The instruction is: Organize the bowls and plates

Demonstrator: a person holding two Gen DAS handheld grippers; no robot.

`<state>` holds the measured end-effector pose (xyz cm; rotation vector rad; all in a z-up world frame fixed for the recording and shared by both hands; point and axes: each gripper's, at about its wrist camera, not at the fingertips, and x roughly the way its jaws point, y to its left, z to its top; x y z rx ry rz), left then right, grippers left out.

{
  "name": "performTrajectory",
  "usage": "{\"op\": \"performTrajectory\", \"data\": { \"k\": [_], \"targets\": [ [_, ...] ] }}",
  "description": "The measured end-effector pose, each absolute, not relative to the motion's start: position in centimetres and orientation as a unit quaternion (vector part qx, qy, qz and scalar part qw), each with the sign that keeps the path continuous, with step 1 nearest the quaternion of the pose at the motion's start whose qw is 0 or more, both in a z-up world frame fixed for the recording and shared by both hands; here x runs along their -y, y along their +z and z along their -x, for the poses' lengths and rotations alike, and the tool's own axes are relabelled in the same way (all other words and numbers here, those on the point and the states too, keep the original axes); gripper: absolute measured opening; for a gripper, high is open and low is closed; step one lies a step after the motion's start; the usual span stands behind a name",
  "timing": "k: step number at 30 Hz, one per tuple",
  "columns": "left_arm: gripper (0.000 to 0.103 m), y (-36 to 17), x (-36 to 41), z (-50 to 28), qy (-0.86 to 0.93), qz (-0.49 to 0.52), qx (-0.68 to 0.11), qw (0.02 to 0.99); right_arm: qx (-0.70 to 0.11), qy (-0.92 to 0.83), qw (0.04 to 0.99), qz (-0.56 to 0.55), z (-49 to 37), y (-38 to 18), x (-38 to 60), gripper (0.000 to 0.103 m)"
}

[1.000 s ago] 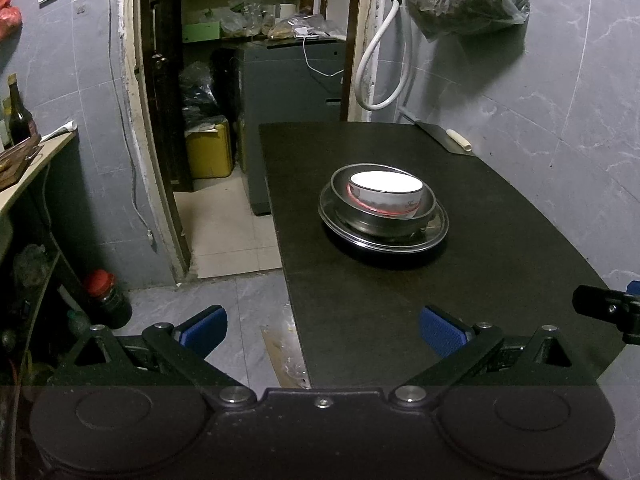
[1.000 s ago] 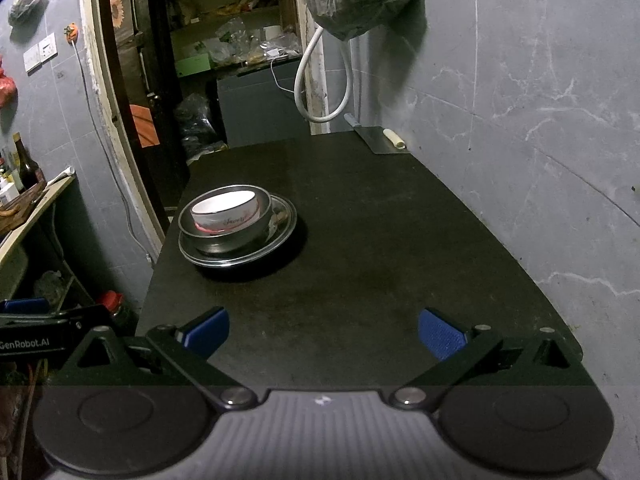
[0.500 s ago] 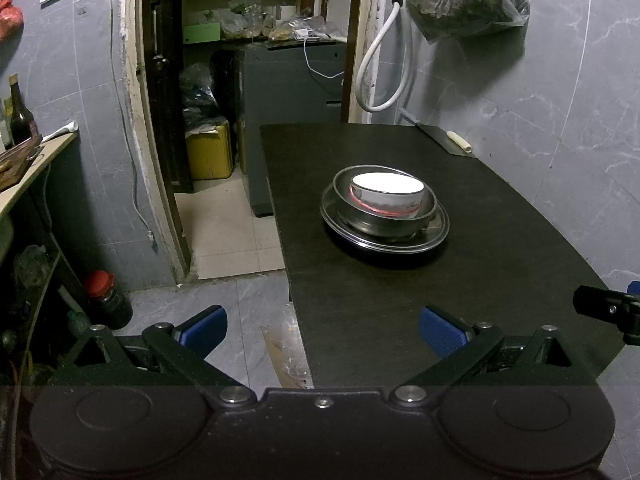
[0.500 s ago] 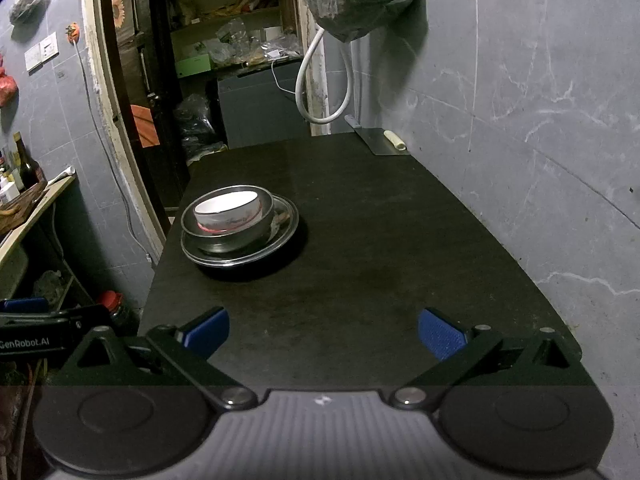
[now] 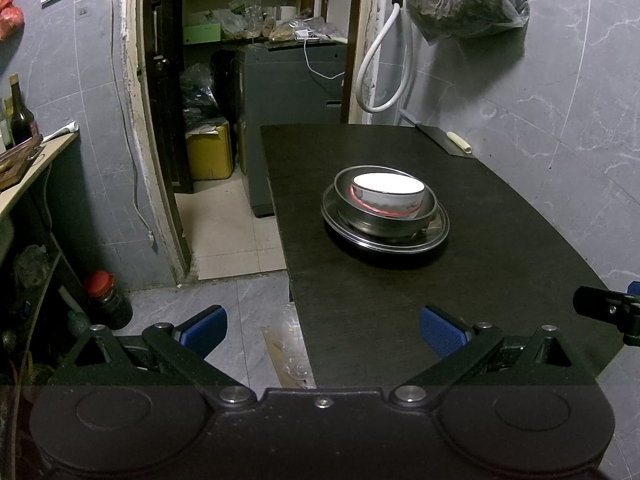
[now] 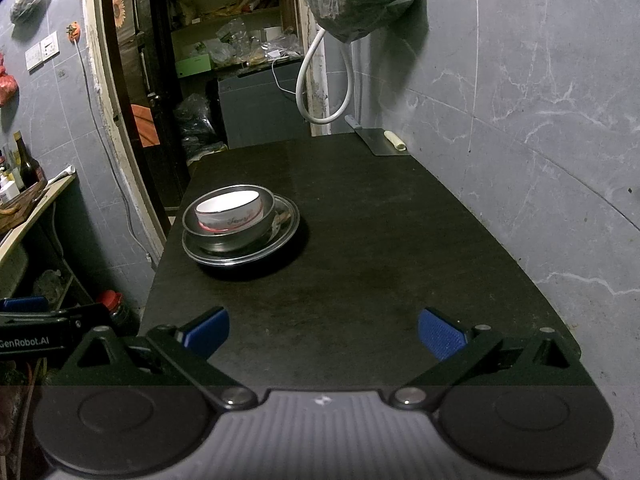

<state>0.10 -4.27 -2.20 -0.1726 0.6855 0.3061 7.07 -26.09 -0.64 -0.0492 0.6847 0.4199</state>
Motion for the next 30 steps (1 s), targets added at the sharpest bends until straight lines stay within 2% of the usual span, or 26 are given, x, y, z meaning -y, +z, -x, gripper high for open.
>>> {"op": "performTrajectory", "data": {
  "k": [30],
  "targets": [
    [0.102, -2.33, 4.29, 0.0, 0.149, 0.084, -0.335, 0.927, -0.335, 0.204, 0.92, 0.025, -6.84, -0.63, 25.94, 0.103]
  ]
}}
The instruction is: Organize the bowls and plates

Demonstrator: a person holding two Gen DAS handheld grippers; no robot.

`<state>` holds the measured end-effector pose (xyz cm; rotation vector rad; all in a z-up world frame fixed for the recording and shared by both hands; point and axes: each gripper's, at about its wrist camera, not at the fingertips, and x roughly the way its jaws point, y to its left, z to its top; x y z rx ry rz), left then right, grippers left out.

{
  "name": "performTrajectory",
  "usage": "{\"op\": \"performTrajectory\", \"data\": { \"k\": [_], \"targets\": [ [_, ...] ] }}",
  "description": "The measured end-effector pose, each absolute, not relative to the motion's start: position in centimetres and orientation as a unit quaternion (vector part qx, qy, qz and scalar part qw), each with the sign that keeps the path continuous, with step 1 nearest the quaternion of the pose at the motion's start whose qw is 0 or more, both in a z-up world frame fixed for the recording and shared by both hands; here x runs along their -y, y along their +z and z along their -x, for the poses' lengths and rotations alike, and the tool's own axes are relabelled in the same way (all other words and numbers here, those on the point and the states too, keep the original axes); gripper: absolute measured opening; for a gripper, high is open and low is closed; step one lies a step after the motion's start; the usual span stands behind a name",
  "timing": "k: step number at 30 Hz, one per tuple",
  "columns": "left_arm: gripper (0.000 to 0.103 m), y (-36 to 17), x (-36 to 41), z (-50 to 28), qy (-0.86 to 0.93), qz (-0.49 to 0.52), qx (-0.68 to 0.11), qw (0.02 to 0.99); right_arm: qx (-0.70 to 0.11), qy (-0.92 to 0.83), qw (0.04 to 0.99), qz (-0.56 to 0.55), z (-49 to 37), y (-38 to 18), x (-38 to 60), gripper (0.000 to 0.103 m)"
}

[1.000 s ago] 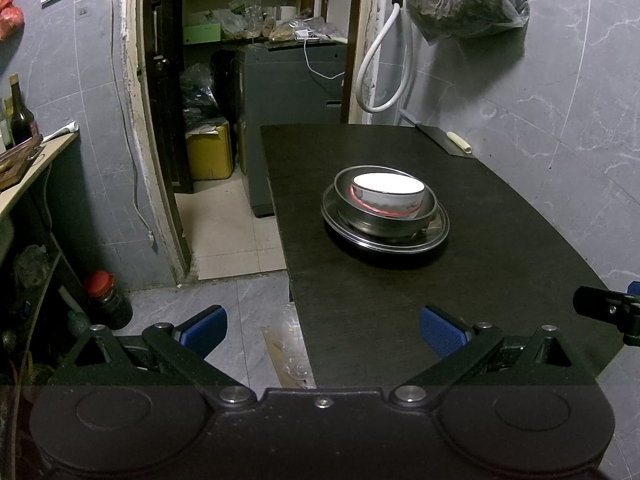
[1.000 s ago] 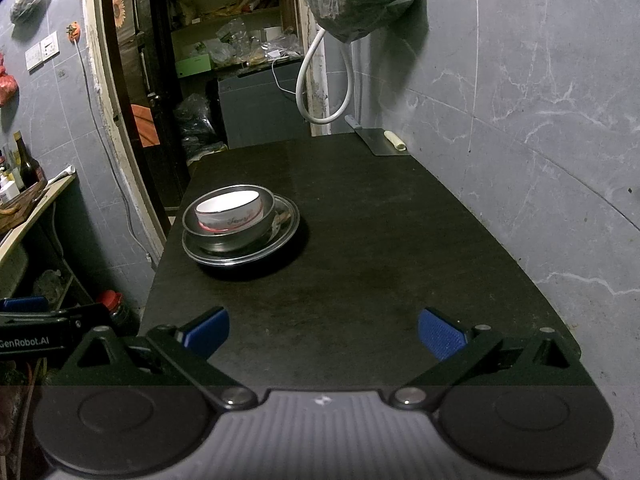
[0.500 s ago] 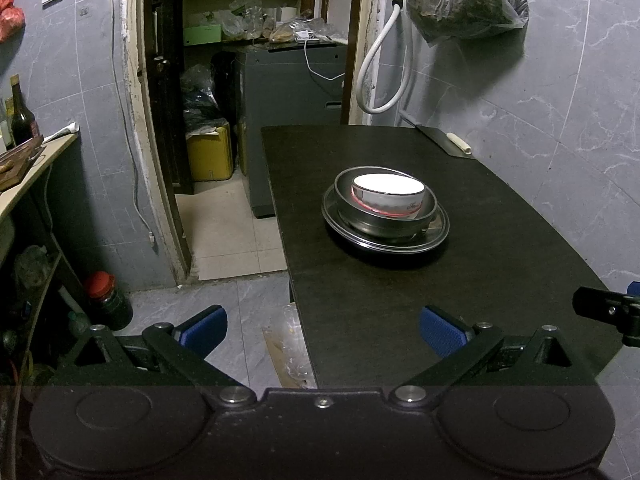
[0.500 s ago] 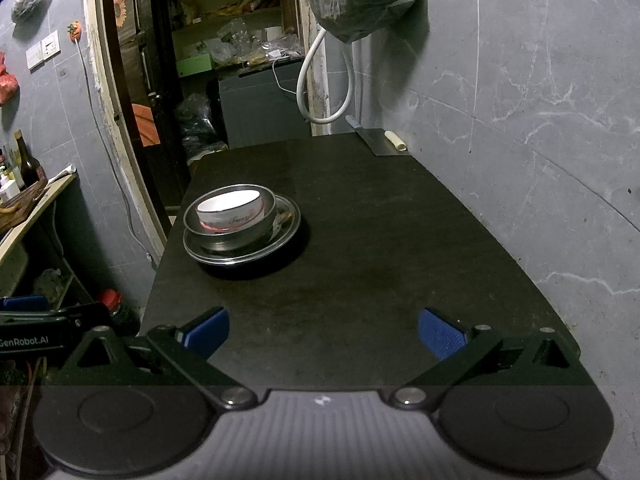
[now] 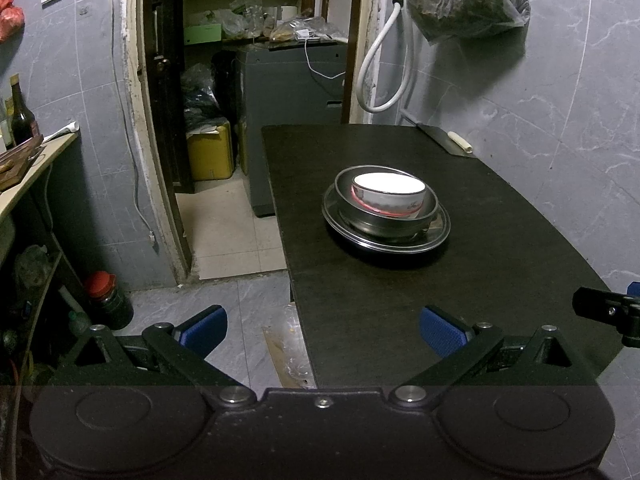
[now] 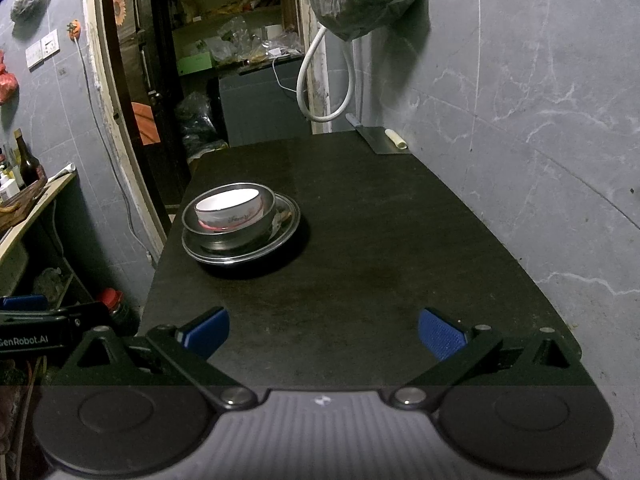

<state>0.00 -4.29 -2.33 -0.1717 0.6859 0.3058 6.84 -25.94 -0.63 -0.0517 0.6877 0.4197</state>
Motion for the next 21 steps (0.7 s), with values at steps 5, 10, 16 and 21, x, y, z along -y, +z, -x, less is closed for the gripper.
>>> {"op": "performTrajectory", "data": {
  "k": [5, 10, 16, 21],
  "targets": [
    [0.102, -2.35, 4.33, -0.03, 0.149, 0.084, -0.334, 0.927, -0.335, 0.204, 0.92, 0.025, -6.87, -0.63, 25.92, 0.103],
    [0.102, -2.37, 4.36, -0.05, 0.15, 0.084, -0.335, 0.927, -0.336, 0.204, 0.919, 0.026, -6.86, -0.64, 25.92, 0.103],
    [0.102, -2.38, 4.39, -0.08, 0.15, 0.084, -0.335, 0.926, -0.338, 0.204, 0.919, 0.026, -6.9, -0.89, 25.99, 0.103],
    [0.102, -2.35, 4.4, -0.07, 0.148, 0.084, -0.335, 0.927, -0.339, 0.203, 0.918, 0.027, -7.04, -1.09, 25.96, 0.103]
  ]
}}
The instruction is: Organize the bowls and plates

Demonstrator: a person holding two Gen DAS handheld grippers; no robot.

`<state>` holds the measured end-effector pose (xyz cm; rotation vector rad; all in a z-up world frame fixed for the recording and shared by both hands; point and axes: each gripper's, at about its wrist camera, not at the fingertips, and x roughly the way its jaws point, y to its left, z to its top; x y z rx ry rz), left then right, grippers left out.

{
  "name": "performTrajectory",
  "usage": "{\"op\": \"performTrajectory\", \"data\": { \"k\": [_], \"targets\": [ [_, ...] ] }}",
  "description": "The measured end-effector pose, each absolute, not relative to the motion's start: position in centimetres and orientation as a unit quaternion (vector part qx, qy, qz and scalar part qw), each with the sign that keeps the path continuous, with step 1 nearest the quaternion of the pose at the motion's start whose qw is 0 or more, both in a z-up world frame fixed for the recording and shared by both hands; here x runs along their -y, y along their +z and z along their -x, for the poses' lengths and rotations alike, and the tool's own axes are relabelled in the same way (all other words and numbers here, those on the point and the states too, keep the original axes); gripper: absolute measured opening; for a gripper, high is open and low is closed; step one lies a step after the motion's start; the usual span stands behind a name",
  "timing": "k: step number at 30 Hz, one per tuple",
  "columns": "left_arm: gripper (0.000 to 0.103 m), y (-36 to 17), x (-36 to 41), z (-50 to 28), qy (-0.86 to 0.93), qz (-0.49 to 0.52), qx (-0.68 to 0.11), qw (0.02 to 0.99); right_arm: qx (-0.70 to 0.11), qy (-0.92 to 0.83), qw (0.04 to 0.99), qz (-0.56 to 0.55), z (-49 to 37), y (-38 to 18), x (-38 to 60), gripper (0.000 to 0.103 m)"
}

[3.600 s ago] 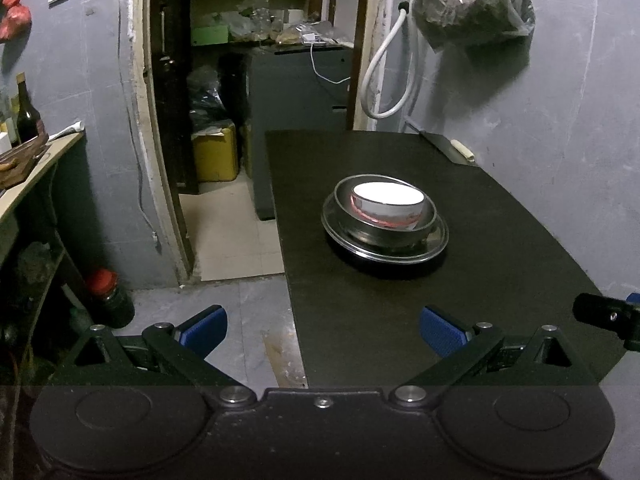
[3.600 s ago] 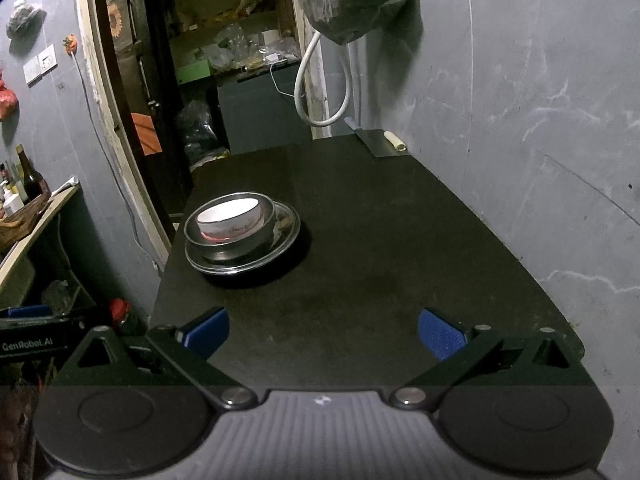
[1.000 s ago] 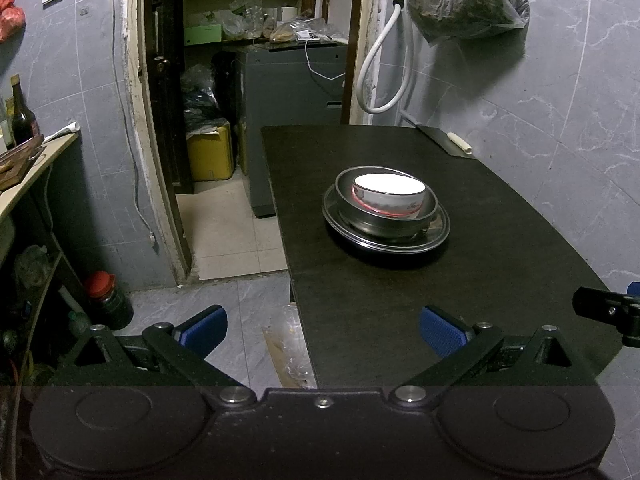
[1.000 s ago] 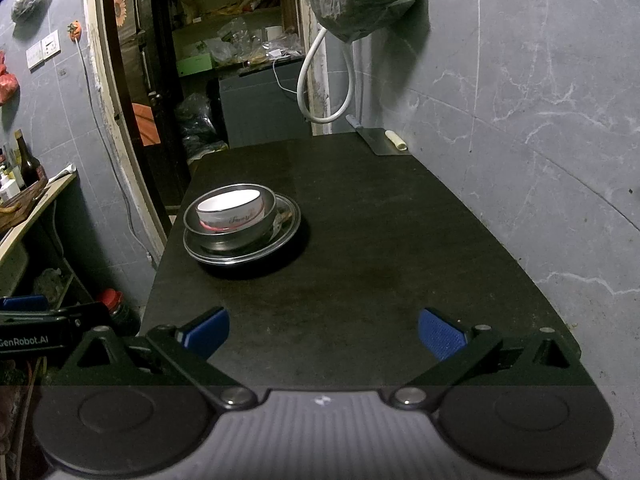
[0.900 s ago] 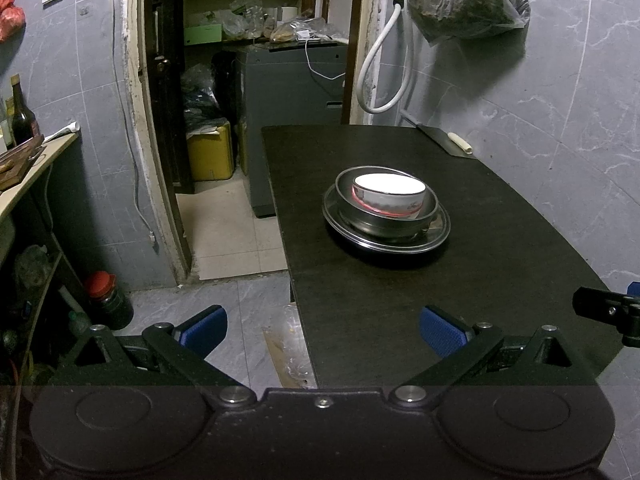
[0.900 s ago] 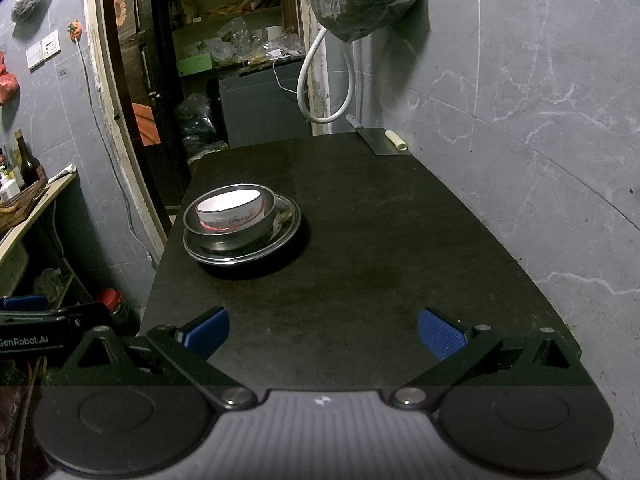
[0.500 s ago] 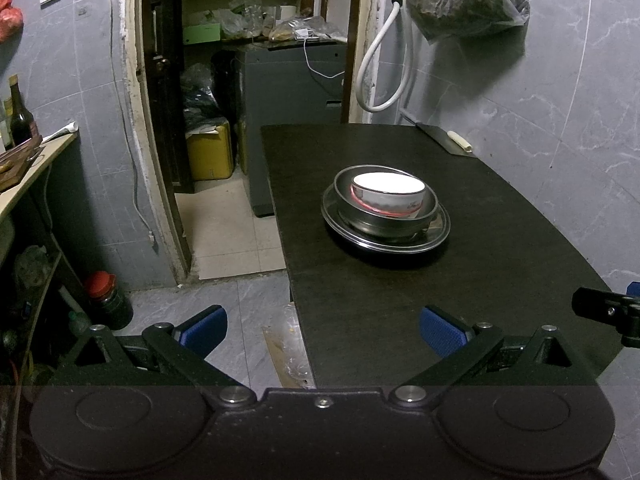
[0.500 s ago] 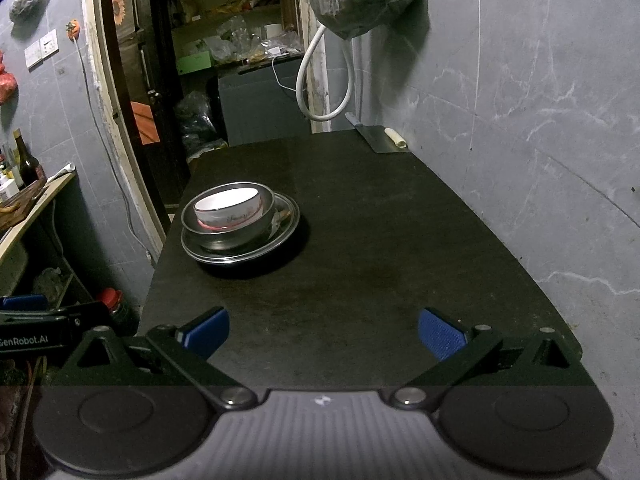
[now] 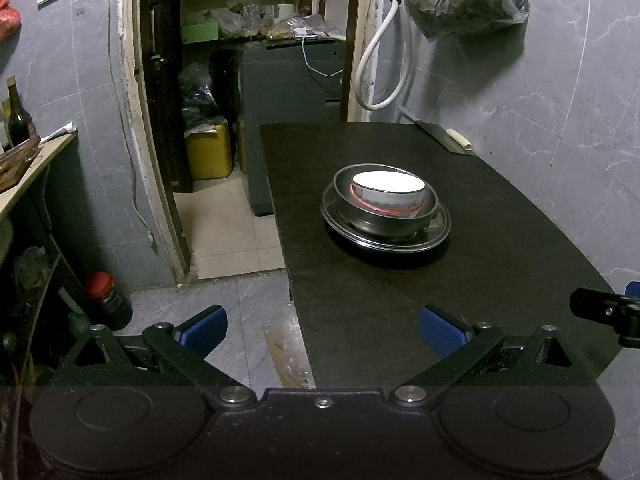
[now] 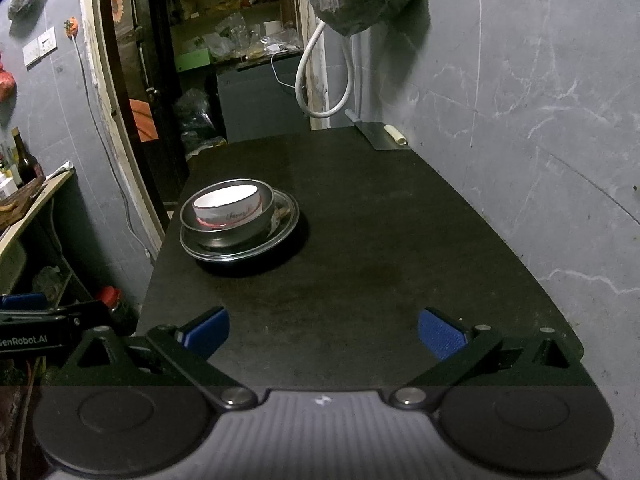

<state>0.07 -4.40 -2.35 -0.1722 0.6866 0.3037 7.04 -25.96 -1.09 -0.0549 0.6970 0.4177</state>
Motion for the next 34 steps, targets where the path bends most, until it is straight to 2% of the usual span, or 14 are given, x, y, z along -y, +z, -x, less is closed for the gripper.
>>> {"op": "performTrajectory", "data": {
  "k": [34],
  "targets": [
    [0.102, -1.9, 2.3, -0.4, 0.084, 0.063, -0.301, 0.948, -0.354, 0.169, 0.919, 0.026, -7.0, -1.4, 23.7, 0.103]
  ]
}}
